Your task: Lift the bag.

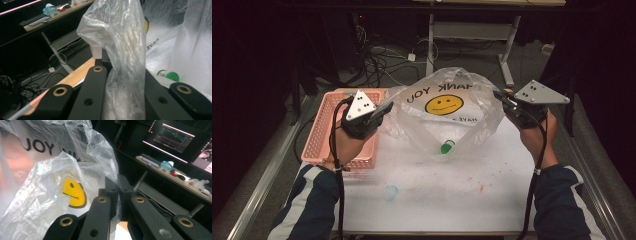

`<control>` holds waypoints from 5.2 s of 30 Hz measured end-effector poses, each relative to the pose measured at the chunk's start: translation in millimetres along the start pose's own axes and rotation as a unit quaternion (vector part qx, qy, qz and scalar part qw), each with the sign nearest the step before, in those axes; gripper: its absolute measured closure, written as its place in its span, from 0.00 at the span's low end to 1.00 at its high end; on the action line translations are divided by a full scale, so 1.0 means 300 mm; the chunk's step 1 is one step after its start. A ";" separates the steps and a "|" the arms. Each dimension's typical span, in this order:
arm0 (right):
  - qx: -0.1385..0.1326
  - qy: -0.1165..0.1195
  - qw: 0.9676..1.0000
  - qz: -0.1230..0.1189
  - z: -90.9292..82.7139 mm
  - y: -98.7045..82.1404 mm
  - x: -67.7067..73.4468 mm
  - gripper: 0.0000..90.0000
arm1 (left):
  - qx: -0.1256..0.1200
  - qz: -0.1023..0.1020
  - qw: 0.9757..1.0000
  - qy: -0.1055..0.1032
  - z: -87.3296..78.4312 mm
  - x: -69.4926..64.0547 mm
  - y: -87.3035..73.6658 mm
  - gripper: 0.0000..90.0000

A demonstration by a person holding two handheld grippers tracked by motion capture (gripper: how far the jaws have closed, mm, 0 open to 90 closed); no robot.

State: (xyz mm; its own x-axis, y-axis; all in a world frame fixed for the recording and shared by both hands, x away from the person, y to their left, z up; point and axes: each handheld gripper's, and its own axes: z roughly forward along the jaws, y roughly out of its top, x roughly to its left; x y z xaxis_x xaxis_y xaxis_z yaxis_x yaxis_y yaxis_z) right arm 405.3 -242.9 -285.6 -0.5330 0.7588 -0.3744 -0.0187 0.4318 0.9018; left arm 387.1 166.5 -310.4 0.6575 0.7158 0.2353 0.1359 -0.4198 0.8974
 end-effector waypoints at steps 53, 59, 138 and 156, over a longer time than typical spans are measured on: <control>-0.007 -0.059 0.997 0.051 0.143 0.224 -0.181 1.00 | -0.071 -0.016 0.996 0.058 0.154 0.084 0.257 0.96; 0.016 -0.066 0.995 0.077 0.180 0.148 -0.217 1.00 | -0.071 -0.032 0.995 0.055 0.165 0.094 0.245 0.96; -0.079 -0.053 0.994 0.050 -0.110 -0.017 0.027 0.27 | -0.133 0.032 0.988 0.077 -0.115 -0.054 0.056 0.23; -0.051 -0.002 0.997 0.052 -0.181 -0.204 0.165 0.22 | -0.051 0.075 0.995 0.044 -0.137 -0.178 -0.244 0.22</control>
State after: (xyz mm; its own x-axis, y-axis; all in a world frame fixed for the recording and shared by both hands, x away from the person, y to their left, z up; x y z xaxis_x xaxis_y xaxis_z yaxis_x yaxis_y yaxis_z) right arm 334.2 -258.2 -347.6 -0.5339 0.7985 -0.2781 -0.0493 0.2990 0.9530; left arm 311.6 182.0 -373.2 0.5966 0.6975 0.3969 -0.0380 -0.4695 0.8821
